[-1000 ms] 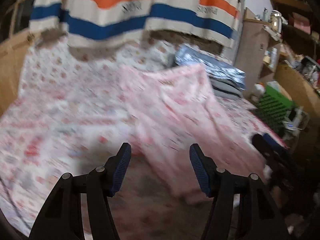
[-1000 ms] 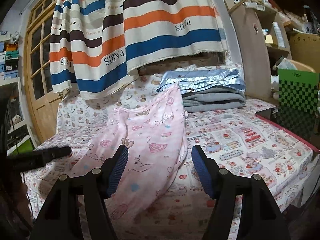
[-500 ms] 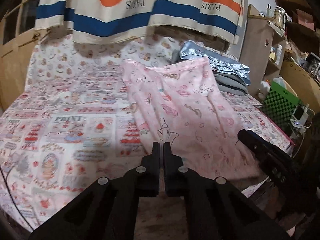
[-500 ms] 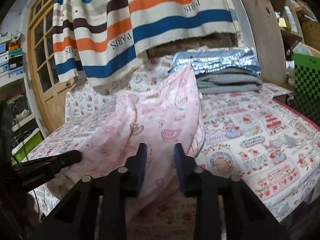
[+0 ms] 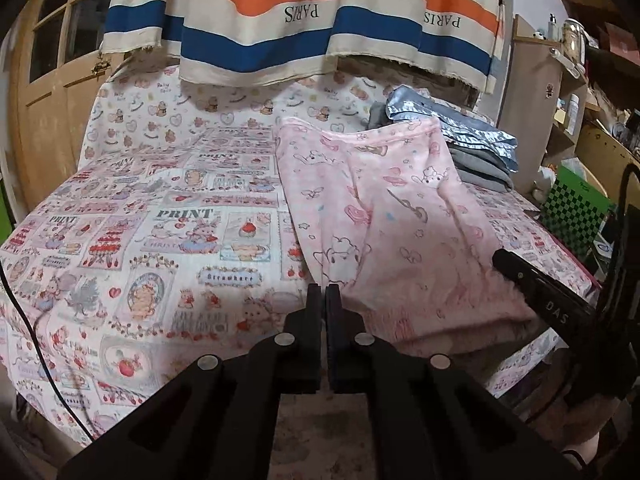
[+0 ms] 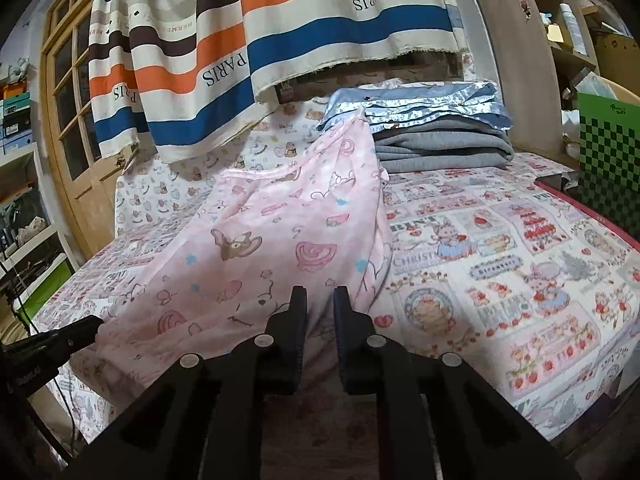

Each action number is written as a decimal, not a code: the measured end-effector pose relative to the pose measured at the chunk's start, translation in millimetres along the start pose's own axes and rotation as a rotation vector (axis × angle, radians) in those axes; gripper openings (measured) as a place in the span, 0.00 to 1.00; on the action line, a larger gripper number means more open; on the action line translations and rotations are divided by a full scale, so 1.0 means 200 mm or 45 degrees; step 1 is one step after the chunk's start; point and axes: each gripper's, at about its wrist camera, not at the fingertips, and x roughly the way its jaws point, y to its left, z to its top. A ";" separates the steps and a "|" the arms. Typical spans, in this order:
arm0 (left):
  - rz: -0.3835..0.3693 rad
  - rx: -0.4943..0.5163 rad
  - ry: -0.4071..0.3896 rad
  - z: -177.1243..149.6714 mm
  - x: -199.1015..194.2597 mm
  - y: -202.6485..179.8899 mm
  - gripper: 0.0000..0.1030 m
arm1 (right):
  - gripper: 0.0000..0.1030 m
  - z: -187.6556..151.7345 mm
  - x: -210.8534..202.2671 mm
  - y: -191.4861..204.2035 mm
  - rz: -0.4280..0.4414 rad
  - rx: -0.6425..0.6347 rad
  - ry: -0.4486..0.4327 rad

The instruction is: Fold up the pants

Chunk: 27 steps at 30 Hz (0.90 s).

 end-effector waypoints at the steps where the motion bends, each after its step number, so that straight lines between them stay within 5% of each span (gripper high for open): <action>1: -0.004 -0.001 0.007 0.01 0.00 0.00 0.07 | 0.25 0.01 0.00 -0.01 0.000 0.015 -0.001; 2: 0.002 0.004 0.012 0.02 0.01 0.00 0.22 | 0.32 0.01 0.00 -0.02 0.001 0.029 -0.005; 8: 0.072 0.064 -0.076 0.11 -0.03 0.01 0.68 | 0.50 0.08 -0.04 -0.07 -0.039 0.014 -0.062; 17: 0.058 0.062 -0.140 0.39 -0.02 0.15 0.92 | 0.67 0.40 -0.10 -0.24 0.118 0.032 -0.061; 22: 0.049 0.110 -0.169 0.62 0.05 0.20 0.99 | 0.67 0.58 -0.01 -0.33 0.213 0.070 0.013; 27: -0.063 0.021 -0.021 0.87 0.22 0.26 0.99 | 0.67 0.77 0.23 -0.38 0.279 0.068 0.164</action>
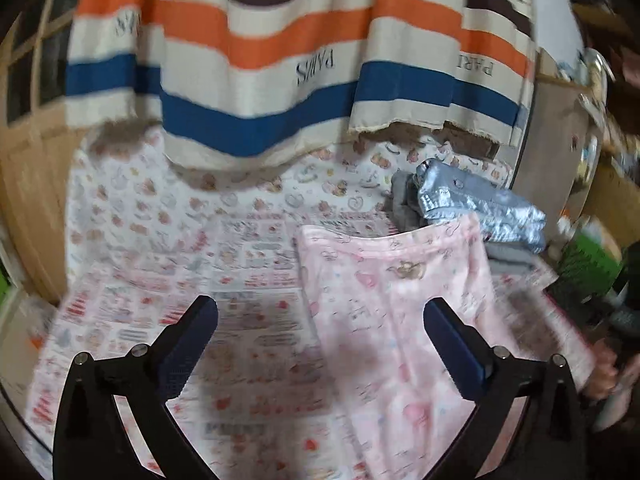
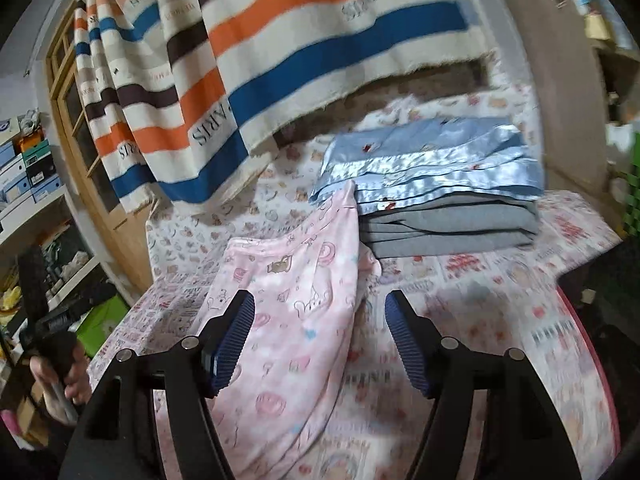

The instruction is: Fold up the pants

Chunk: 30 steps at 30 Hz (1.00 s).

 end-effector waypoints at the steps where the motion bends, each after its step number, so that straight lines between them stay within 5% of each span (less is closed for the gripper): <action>1: -0.056 -0.032 0.023 0.04 0.03 0.01 0.99 | 0.67 0.03 0.04 -0.01 0.009 0.006 0.023; 6: 0.000 -0.054 0.060 0.14 0.21 0.03 0.99 | 0.67 0.18 0.33 -0.12 0.052 0.113 0.182; 13: 0.010 -0.051 0.260 0.24 0.64 0.08 0.99 | 0.67 0.28 0.66 -0.23 0.086 0.184 0.348; 22: -0.078 -0.129 0.497 0.23 1.06 0.15 0.93 | 0.67 0.30 0.89 -0.27 0.158 0.206 0.423; 30: -0.108 -0.021 0.461 0.17 1.14 0.09 0.82 | 0.51 0.29 0.97 -0.25 0.187 0.150 0.465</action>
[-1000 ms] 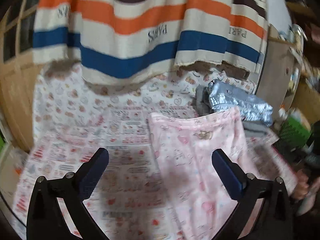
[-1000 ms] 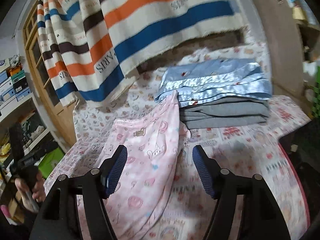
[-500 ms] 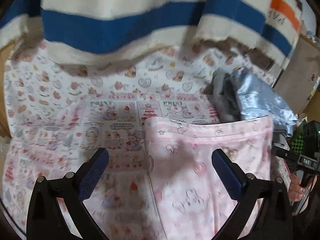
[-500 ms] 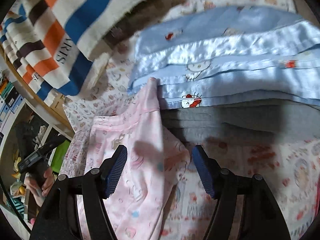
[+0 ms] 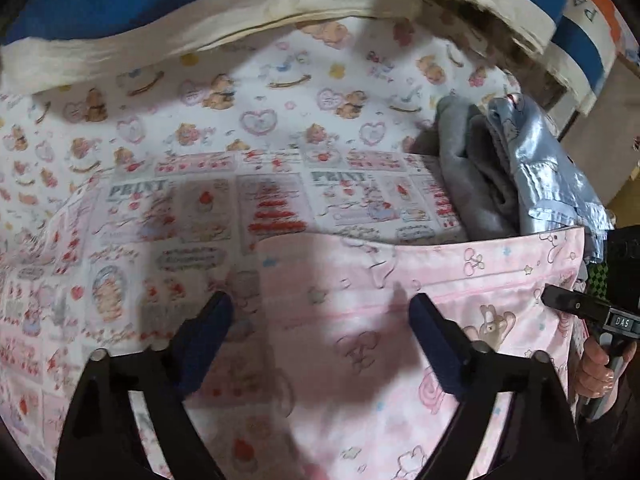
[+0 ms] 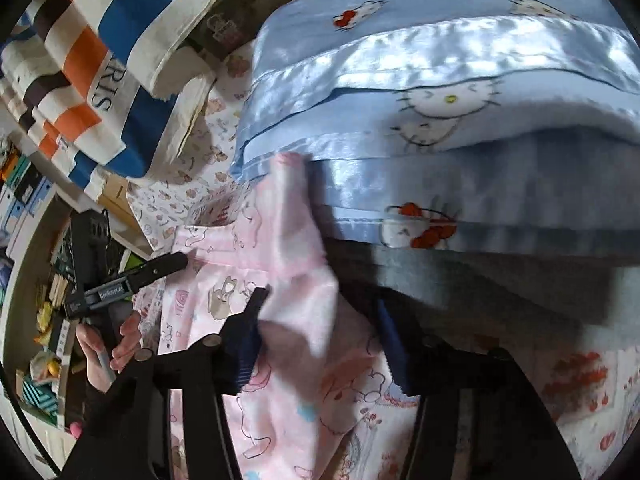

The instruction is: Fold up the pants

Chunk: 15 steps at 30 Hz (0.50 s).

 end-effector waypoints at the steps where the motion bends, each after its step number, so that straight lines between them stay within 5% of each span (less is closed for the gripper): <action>1: 0.017 0.009 0.007 0.01 0.03 -0.01 0.82 | 0.49 0.01 0.01 0.01 0.002 -0.003 0.005; 4: 0.036 -0.011 0.014 0.02 0.07 -0.01 0.82 | 0.34 0.01 0.03 0.02 0.016 -0.003 0.026; 5: 0.047 -0.006 -0.004 0.02 0.07 -0.02 0.75 | 0.21 0.01 0.04 0.03 0.008 -0.010 0.031; 6: 0.048 -0.004 -0.014 0.01 0.07 -0.02 0.64 | 0.13 0.01 0.04 0.05 -0.008 -0.019 0.028; 7: 0.038 0.005 -0.015 0.01 0.06 -0.03 0.37 | 0.12 0.00 0.03 0.07 -0.020 -0.031 0.009; 8: 0.021 0.015 -0.005 0.00 0.06 -0.04 0.21 | 0.09 0.00 0.03 0.09 -0.025 -0.041 -0.002; 15: -0.027 -0.010 -0.303 -0.03 -0.37 -0.05 0.11 | 0.05 -0.03 -0.14 0.33 -0.025 -0.157 -0.155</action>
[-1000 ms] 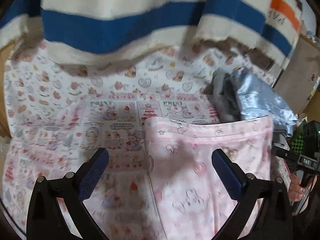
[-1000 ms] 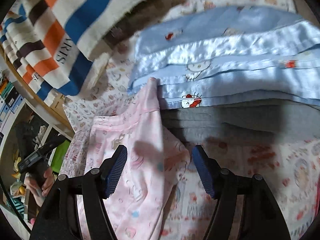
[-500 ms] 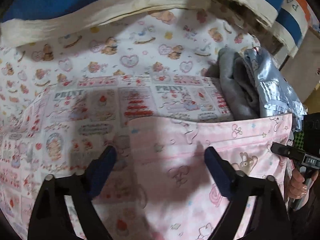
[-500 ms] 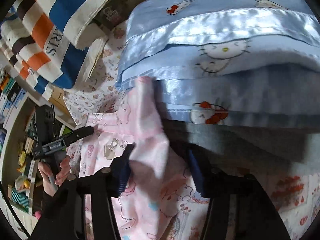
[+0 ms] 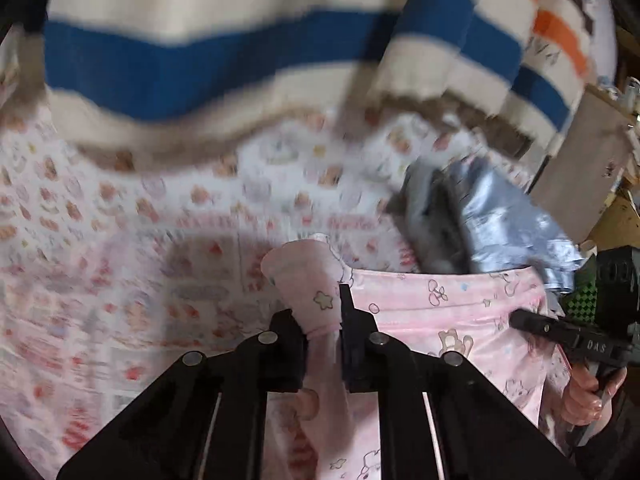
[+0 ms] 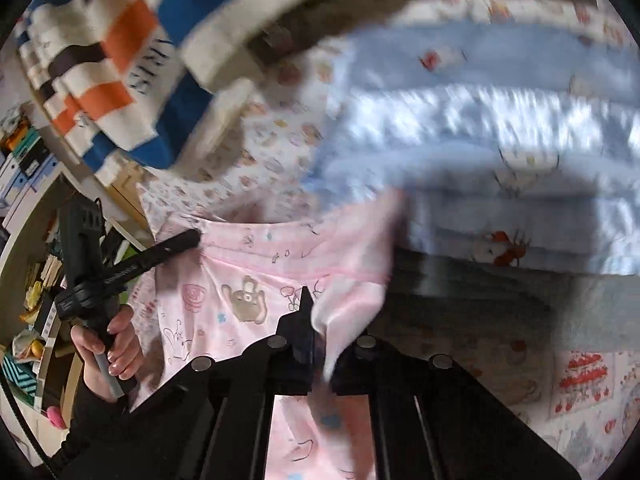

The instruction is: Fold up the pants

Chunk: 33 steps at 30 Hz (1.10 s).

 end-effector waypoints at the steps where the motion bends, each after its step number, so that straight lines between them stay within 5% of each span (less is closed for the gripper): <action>1: 0.008 0.020 -0.032 0.01 -0.07 -0.01 0.11 | 0.05 0.01 -0.02 0.03 0.008 -0.019 -0.025; 10: 0.141 0.092 -0.333 0.07 -0.66 0.00 0.11 | 0.05 0.11 -0.25 0.52 0.145 -0.244 -0.221; 16: 0.267 0.122 -0.424 0.11 -0.89 0.04 0.11 | 0.05 0.16 -0.30 0.72 0.256 -0.292 -0.316; 33: 0.279 -0.016 -0.157 0.14 -0.21 0.46 0.12 | 0.05 0.31 0.40 0.59 -0.067 -0.277 -0.196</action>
